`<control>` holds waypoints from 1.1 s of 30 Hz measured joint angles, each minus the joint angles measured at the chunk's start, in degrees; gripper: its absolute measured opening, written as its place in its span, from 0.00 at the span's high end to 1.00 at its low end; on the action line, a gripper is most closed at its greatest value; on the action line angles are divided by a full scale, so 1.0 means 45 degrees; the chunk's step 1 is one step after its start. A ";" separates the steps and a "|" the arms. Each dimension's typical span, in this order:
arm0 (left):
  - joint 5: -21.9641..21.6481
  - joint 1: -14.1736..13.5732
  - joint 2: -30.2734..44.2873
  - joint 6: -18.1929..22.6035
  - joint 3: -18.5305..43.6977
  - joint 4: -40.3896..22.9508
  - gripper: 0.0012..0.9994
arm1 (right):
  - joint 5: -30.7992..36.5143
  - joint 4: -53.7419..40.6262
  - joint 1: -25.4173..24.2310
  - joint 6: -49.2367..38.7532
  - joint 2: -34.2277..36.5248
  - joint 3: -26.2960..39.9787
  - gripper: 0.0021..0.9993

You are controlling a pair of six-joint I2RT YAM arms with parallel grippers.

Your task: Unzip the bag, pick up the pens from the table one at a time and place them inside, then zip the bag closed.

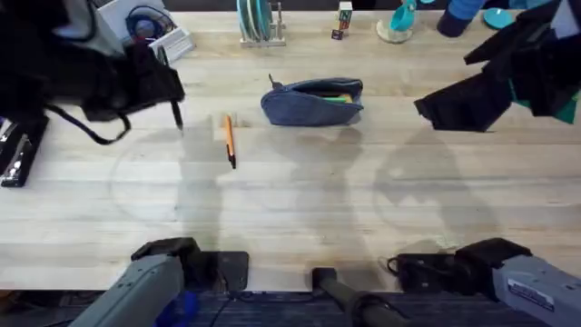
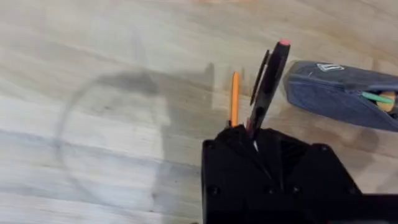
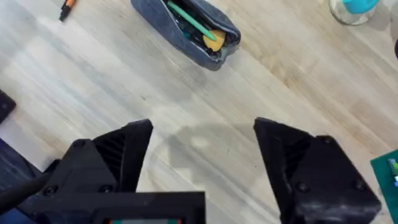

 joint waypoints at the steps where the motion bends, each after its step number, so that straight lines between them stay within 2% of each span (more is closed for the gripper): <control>1: 0.0000 0.0000 0.0000 0.0358 0.0301 -0.0131 0.96 | 0.0000 0.0000 0.0000 0.0005 0.0000 0.0000 0.00; 6: -0.0005 -0.0126 -0.0003 0.1746 0.1438 -0.0615 0.96 | 0.0000 -0.0005 0.0000 0.0002 0.0000 0.0000 0.00; 9: -0.0005 -0.0483 0.0008 0.2481 0.2013 -0.0791 0.96 | 0.0000 -0.0005 0.0000 0.0003 0.0000 0.0000 0.00; 13: -0.0005 -0.1231 0.0422 0.3477 0.2838 -0.1261 0.96 | 0.0000 0.0000 0.0000 0.0000 0.0000 0.0000 0.00; 21: -0.0008 -0.2852 0.2679 0.5109 0.4521 -0.2196 0.96 | 0.0000 0.0000 0.0000 0.0005 0.0000 0.0000 0.00; 33: -0.0010 -0.5016 0.5362 0.7049 0.6994 -0.2233 0.96 | 0.0000 -0.0004 0.0000 0.0004 0.0000 0.0000 0.00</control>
